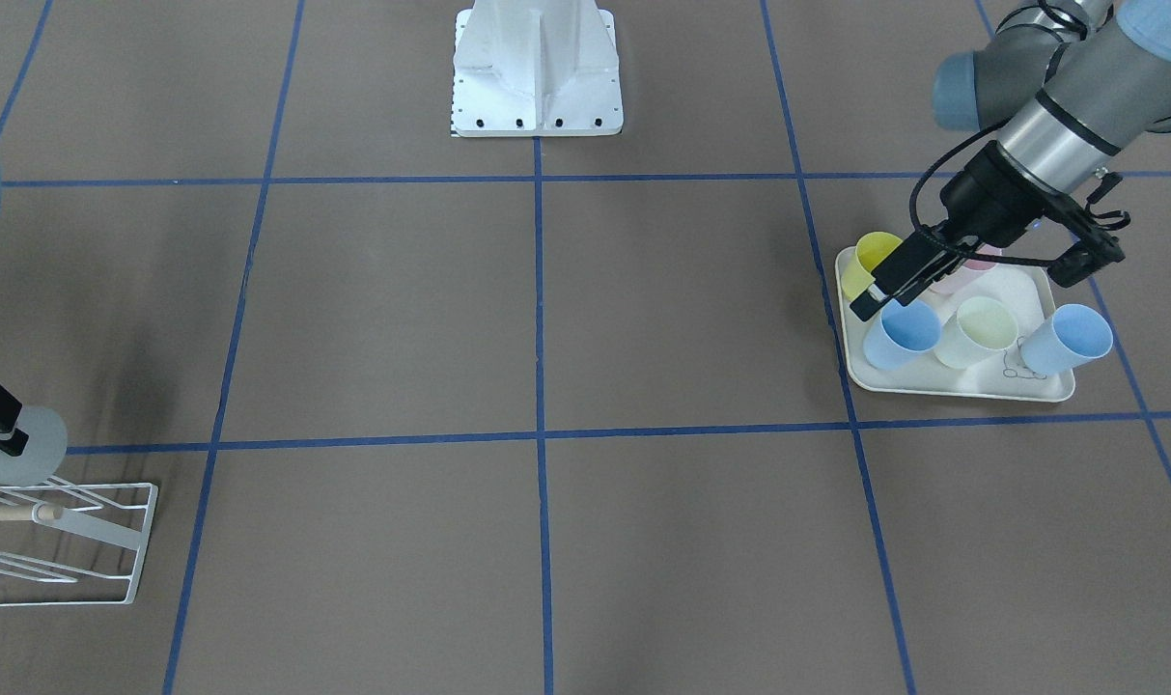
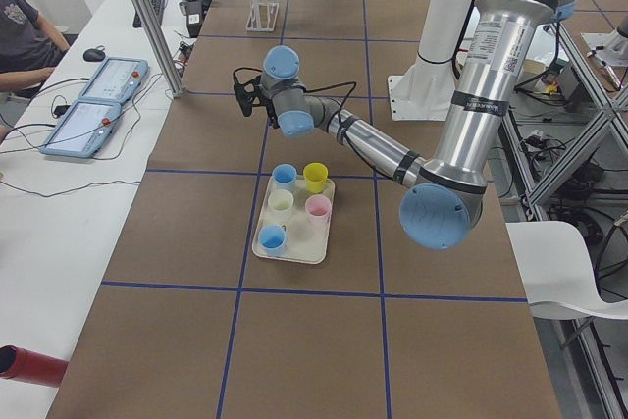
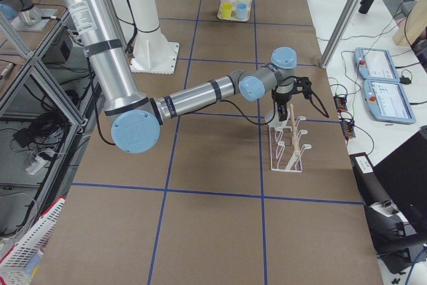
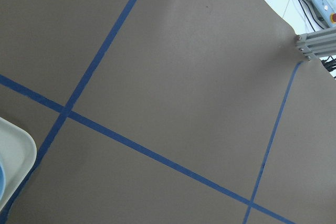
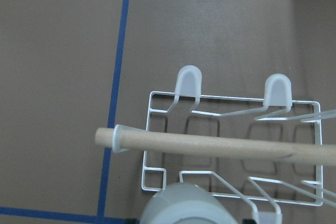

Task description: Transfer IKEA cup to right arm and place on rack

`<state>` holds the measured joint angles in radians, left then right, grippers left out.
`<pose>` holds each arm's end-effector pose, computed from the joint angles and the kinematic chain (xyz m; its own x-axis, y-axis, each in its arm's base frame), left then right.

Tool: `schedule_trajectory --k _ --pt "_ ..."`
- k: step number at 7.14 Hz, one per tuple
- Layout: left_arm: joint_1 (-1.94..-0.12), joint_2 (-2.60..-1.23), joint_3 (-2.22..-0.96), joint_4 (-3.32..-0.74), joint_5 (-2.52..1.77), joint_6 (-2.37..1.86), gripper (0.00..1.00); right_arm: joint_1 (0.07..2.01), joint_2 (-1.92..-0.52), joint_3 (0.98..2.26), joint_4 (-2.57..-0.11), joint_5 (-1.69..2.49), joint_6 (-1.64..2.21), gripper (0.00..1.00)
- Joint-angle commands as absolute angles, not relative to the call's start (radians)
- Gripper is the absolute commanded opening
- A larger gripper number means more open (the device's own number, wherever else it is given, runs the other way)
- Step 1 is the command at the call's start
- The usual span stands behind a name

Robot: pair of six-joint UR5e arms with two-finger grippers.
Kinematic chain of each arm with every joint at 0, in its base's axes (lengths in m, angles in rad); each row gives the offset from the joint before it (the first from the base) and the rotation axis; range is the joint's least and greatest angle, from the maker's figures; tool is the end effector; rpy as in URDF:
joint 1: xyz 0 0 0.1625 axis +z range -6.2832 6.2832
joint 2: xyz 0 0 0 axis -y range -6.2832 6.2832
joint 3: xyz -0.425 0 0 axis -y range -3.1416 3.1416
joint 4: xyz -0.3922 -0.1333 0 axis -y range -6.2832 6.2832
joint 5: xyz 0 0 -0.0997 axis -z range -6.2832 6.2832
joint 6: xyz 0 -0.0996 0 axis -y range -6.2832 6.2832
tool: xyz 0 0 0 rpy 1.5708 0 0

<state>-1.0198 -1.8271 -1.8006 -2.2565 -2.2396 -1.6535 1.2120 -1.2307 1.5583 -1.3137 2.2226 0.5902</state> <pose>0.2350 -0.5190 0.3289 0.1722 -0.4040 -0.8984 0.3849 0.8671 -0.3162 -0.1565 -0.6248 0.4480 0.6837 -0.0579 0.7274 -0.1056 0.9785 0.1771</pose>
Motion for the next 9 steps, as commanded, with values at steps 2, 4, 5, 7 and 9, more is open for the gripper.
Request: schedule_trajectory --k 2,4,5,7,9 --pt "-1.02 -1.827 -1.802 -2.256 -2.24 -1.654 1.0 1.189 -1.224 1.497 -1.226 2.21 0.591 0.42" --pt "-1.02 -1.827 -1.802 -2.256 -2.244 -1.654 1.0 1.189 -1.224 1.497 -1.226 2.21 0.589 0.69" --pt "-1.02 -1.827 -1.802 -2.256 -2.246 -1.654 1.0 1.189 -1.226 1.499 -1.224 2.212 0.588 0.75" --pt "-1.022 -1.825 -1.804 -2.255 -2.246 -1.654 1.0 1.189 -1.226 1.502 -1.224 2.212 0.584 0.82" --pt "-1.017 -1.809 -1.827 -2.197 -2.243 -1.628 1.0 1.192 -1.227 1.525 -1.226 2.22 0.586 0.83"
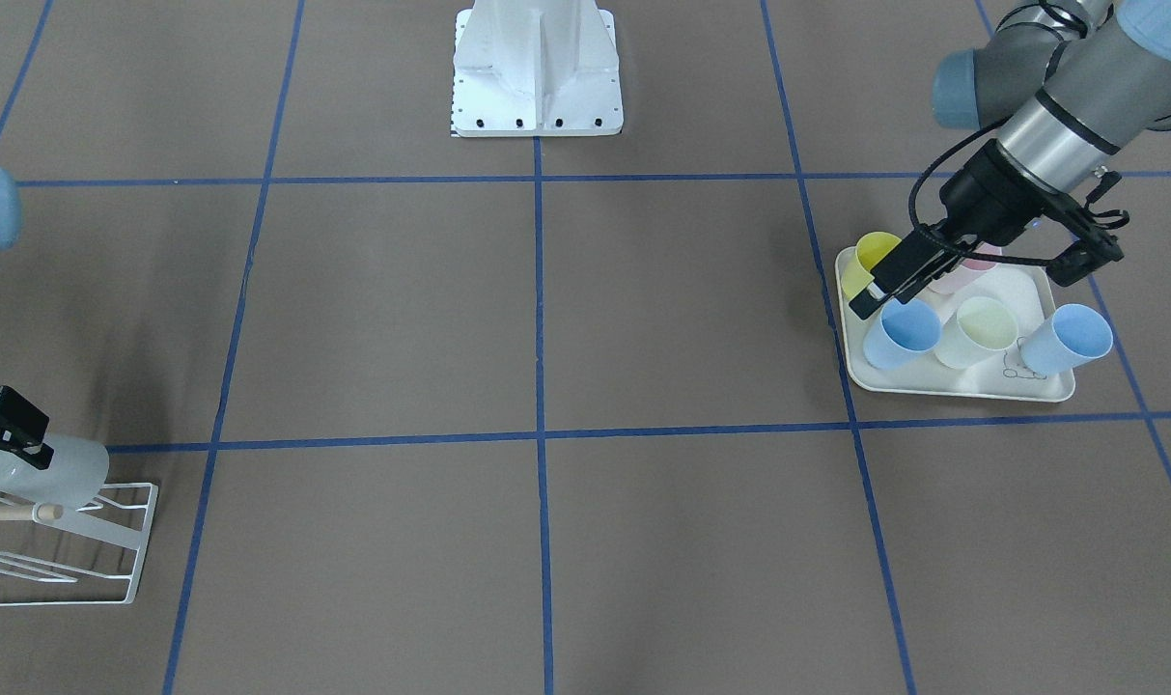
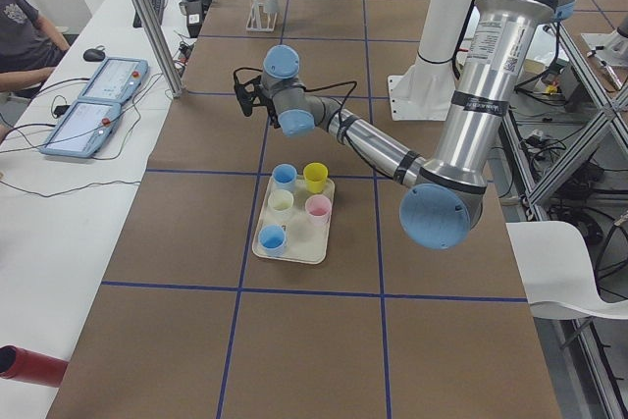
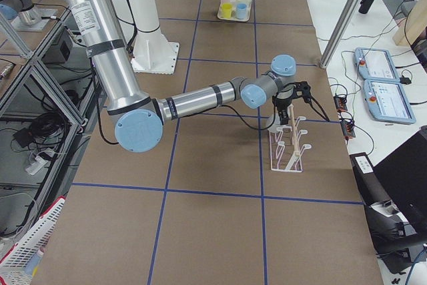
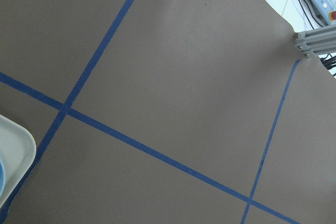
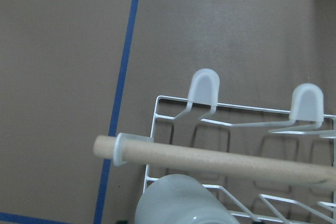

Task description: Transfer IKEA cup to right arm and place on rack

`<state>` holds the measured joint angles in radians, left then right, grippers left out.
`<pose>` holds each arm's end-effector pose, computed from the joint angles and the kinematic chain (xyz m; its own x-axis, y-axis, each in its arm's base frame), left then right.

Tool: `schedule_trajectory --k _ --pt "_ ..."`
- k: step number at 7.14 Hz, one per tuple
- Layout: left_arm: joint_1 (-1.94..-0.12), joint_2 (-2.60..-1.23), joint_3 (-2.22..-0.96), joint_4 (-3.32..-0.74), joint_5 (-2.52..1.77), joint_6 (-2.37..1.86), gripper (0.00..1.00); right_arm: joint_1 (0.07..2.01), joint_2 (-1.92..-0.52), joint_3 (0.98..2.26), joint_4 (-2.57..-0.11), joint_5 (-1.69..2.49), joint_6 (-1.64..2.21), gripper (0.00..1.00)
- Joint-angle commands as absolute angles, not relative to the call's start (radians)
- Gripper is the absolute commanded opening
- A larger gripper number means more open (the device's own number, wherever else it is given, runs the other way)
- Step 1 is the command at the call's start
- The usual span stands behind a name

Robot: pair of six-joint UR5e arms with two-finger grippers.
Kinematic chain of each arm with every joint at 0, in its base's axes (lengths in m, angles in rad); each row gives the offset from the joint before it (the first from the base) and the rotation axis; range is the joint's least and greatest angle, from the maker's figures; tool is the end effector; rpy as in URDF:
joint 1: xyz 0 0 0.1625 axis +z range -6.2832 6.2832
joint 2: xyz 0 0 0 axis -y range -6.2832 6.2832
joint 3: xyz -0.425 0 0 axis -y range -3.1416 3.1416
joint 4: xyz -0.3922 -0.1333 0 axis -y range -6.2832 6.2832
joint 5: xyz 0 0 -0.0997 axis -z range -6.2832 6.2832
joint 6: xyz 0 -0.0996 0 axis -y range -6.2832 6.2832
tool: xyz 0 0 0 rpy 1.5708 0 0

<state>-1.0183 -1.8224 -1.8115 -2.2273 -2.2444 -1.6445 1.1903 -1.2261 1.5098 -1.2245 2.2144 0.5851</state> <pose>0.2350 -0.5168 0.3297 0.1874 -0.4136 -0.8910 0.3815 0.8665 -0.3220 -0.1722 -0.6286 0.4584 0.6755 -0.1070 0.7296 -0.0875 0.9708 0.2234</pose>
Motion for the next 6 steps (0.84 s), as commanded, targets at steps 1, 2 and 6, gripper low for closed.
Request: schedule_trajectory --k 1,2,6 --pt "-1.014 -1.713 -1.873 -2.197 -2.241 -1.546 1.0 1.201 -1.226 1.537 -1.226 2.224 0.586 0.83" --pt "-1.011 -1.606 -1.944 -2.174 -2.241 -1.458 1.0 1.209 -1.23 1.563 -1.229 2.227 0.587 0.83" --pt "-0.999 -1.336 -1.962 -2.129 -2.11 -1.142 1.0 1.209 -1.287 1.644 -1.229 2.23 0.601 0.85"
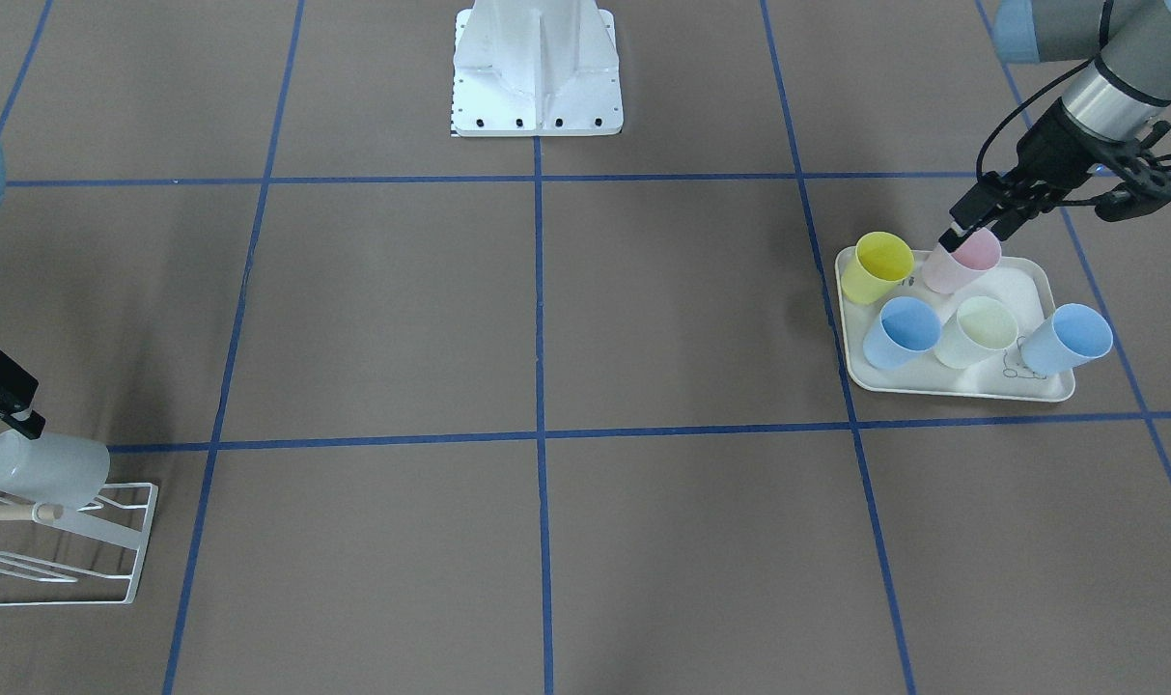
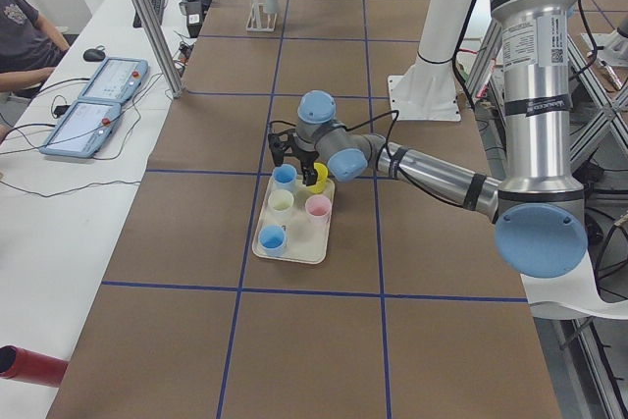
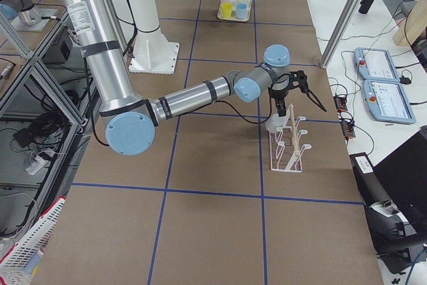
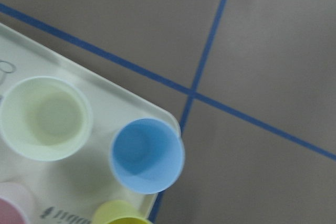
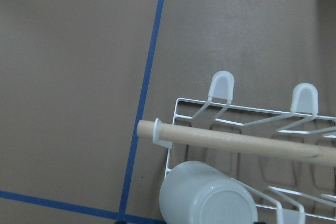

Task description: Transfer IKEA cup to right arm and place on rack

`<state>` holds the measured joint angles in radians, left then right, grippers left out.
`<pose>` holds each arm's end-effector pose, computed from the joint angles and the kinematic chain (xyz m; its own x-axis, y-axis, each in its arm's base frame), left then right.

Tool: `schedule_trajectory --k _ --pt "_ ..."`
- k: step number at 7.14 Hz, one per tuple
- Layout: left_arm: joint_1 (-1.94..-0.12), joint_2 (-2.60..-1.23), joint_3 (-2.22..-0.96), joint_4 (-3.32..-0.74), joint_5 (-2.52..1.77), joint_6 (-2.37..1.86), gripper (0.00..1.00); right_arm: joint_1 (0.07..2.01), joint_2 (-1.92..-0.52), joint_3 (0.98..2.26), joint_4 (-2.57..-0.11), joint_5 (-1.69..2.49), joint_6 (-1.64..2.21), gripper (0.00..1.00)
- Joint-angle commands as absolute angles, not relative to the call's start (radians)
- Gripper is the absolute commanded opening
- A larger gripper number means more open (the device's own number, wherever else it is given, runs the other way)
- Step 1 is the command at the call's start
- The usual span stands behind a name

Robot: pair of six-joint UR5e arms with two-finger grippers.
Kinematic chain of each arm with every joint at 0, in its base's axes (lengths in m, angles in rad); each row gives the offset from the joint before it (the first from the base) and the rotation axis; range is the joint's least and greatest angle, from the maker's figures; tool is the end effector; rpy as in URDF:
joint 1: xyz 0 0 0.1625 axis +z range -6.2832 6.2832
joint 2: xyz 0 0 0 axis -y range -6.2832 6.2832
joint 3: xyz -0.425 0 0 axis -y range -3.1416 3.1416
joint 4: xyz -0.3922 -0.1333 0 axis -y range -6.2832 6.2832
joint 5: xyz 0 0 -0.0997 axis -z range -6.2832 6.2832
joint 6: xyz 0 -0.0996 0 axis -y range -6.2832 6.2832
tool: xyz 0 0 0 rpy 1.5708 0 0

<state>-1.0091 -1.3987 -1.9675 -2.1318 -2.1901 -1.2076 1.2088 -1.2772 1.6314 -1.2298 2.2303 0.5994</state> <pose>0.1691 -0.4104 0.4807 0.5191 -0.2818 -0.8069 0.3060 0.9428 -0.1323 -0.1512 -0.6034 0.4299 0.6489 -0.1290 0.7499 -0.1140 0.9579 0.2634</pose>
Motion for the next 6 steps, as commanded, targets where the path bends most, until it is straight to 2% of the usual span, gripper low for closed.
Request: schedule_trajectory --k 1,3,6 --pt "-1.002 -1.332 -1.954 -2.128 -2.108 -1.106 0.99 1.207 -1.287 1.646 -1.227 2.23 0.601 0.85" --pt "-0.994 -1.341 -1.887 -2.132 -2.105 -1.083 0.98 1.206 -1.301 1.646 -1.226 2.232 0.601 0.87" --pt "-0.991 -1.347 -1.871 -2.135 -2.114 -1.086 0.94 1.204 -1.302 1.644 -1.226 2.232 0.601 0.87"
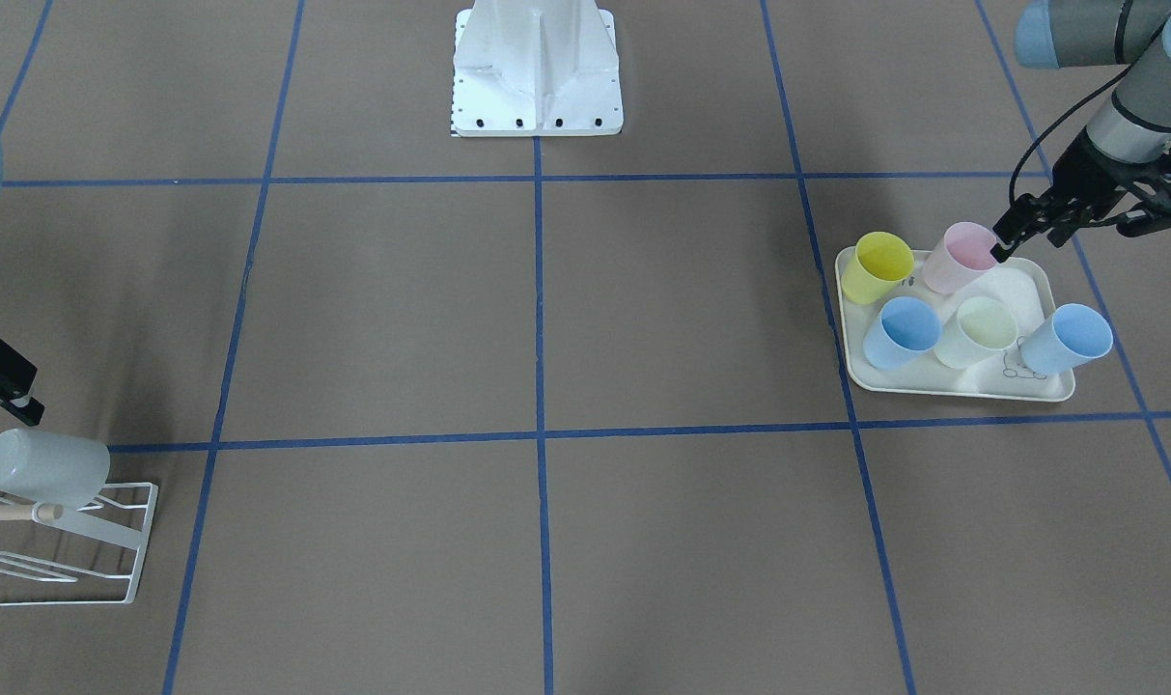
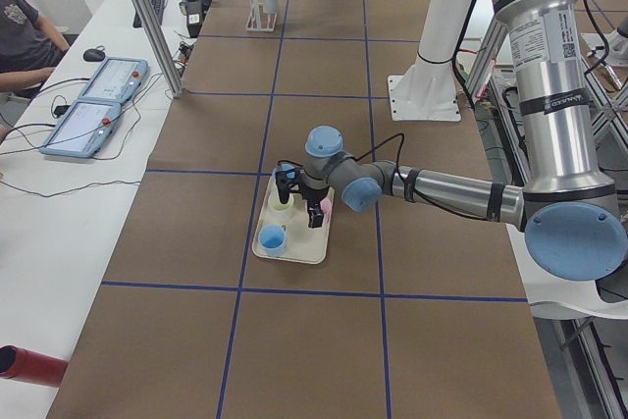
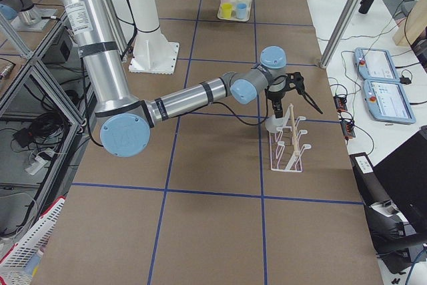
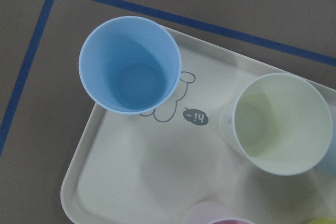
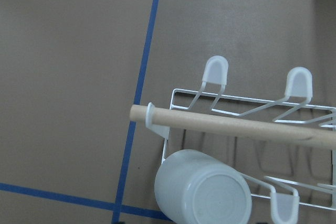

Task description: Transfer IKEA cup to right arm and place on rack

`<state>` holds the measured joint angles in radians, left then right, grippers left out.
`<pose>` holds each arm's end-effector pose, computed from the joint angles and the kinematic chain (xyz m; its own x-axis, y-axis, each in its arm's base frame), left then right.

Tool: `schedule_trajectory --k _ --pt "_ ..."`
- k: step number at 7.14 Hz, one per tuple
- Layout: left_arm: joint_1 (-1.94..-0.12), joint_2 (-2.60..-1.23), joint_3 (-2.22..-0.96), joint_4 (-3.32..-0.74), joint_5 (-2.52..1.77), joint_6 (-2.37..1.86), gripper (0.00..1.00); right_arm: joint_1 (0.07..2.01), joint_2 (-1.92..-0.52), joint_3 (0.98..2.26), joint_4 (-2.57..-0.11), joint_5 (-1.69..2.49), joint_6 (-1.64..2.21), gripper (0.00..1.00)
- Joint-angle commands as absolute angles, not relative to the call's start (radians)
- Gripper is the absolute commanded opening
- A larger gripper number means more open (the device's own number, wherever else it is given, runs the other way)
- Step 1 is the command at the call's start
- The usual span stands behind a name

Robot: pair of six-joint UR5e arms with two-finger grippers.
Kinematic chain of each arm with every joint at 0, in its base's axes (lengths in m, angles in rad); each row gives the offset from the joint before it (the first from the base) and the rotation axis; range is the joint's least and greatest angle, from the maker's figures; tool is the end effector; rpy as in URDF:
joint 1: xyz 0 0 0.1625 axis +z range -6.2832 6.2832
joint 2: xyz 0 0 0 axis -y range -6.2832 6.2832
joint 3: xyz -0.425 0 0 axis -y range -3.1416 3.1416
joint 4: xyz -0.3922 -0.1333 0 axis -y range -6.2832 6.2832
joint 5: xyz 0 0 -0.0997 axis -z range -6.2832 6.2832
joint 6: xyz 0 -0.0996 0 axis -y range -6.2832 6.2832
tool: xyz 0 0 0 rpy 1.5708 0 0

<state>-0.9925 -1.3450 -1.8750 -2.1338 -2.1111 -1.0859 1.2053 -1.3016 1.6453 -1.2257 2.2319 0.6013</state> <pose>0.1646 -0.4023 0.5548 0.6438 -0.2550 -0.7215 0.2824 0.9555 -0.0858 -0.1504 -0.5948 0.4374 0.6490 -0.1253 0.7504 -0.1106 0.9603 0.2560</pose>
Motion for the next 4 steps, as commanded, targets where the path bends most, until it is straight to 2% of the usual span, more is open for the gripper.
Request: schedule_trajectory --k 1,4 --pt "-0.986 -1.345 -1.865 -2.134 -2.114 -1.088 0.9 1.203 -1.302 1.638 -1.227 2.23 0.601 0.87" --pt "-0.93 -1.348 -1.844 -2.138 -2.115 -1.088 0.72 1.195 -1.302 1.65 -1.227 2.24 0.603 0.89"
